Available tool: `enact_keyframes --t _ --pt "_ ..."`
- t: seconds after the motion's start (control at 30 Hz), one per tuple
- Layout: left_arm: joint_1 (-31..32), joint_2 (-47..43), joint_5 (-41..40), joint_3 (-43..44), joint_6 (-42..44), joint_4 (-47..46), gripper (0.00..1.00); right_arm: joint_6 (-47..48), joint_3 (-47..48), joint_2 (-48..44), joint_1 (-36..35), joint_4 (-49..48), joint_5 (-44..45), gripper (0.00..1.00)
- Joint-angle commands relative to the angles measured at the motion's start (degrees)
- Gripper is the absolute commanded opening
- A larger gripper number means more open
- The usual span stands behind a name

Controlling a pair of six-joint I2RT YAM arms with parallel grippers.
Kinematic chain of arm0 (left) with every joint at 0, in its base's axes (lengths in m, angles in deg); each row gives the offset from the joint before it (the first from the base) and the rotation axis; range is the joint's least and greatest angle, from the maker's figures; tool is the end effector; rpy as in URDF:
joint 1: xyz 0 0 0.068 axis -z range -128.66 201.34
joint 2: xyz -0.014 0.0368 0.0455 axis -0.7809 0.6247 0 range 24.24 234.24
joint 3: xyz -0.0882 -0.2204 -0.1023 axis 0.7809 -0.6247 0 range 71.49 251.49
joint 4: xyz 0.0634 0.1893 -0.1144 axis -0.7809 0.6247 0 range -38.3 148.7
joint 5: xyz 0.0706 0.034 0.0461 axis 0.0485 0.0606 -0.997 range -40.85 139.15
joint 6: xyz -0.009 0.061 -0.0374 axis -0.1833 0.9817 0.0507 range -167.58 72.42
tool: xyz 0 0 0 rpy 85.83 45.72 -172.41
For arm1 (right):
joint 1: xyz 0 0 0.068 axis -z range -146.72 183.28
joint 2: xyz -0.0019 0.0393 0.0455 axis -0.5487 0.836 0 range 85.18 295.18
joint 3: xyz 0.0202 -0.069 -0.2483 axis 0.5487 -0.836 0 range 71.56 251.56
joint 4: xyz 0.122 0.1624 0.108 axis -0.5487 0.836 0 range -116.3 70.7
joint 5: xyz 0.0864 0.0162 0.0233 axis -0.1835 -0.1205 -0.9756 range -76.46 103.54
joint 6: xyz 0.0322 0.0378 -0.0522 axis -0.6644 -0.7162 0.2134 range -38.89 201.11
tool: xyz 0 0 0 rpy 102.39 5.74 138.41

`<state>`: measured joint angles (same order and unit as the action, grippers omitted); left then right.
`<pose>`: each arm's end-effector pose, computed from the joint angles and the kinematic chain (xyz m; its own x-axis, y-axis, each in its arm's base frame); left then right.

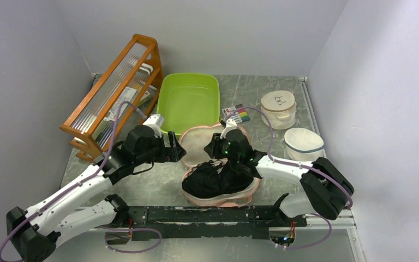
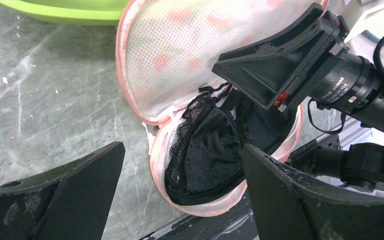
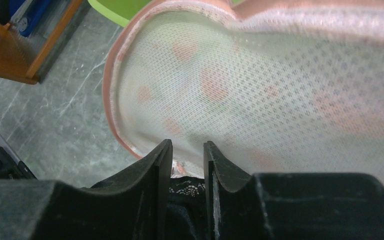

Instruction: Unzip the laundry bag and remove the bra

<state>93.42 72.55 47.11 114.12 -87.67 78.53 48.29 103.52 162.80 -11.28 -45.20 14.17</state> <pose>0.1373 -0.1211 0.2665 -0.7221 -0.2152 -0.6574 0.2383 0.8148 -0.5285 0.1974 0.1935 0.1877 -0.6461 0.1243 -0.7530 -0.4099 0.7758 0.4797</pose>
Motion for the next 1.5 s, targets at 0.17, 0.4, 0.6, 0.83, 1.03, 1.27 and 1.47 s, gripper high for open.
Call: enact_keyframes --t 0.17,0.4,0.6,0.83,1.03,1.27,1.47 --pt "-0.34 3.04 2.54 1.58 -0.16 -3.97 0.99 0.10 0.86 7.33 0.35 -11.30 3.01 0.30" --pt "-0.34 -3.45 -2.81 2.85 0.19 1.01 1.00 -3.12 3.58 13.88 0.52 -19.07 10.18 0.29" --pt "-0.36 -5.90 -4.19 3.93 0.67 3.12 1.00 -1.47 8.05 21.14 1.18 -23.65 13.23 0.29" --pt "-0.35 -5.29 -3.89 5.34 1.04 4.79 1.00 2.26 11.17 24.73 1.55 -22.31 11.77 0.33" --pt "-0.40 -5.47 -2.95 3.82 0.84 3.65 1.00 2.50 6.22 21.52 1.58 -19.18 6.57 0.42" --pt "-0.35 -3.74 -1.22 2.06 0.83 0.11 1.00 0.06 -2.73 17.38 1.57 -19.97 6.09 0.43" --pt "-0.35 -0.90 1.09 3.52 1.27 -0.72 1.00 -0.41 -5.58 16.73 1.48 -18.88 0.77 0.43"
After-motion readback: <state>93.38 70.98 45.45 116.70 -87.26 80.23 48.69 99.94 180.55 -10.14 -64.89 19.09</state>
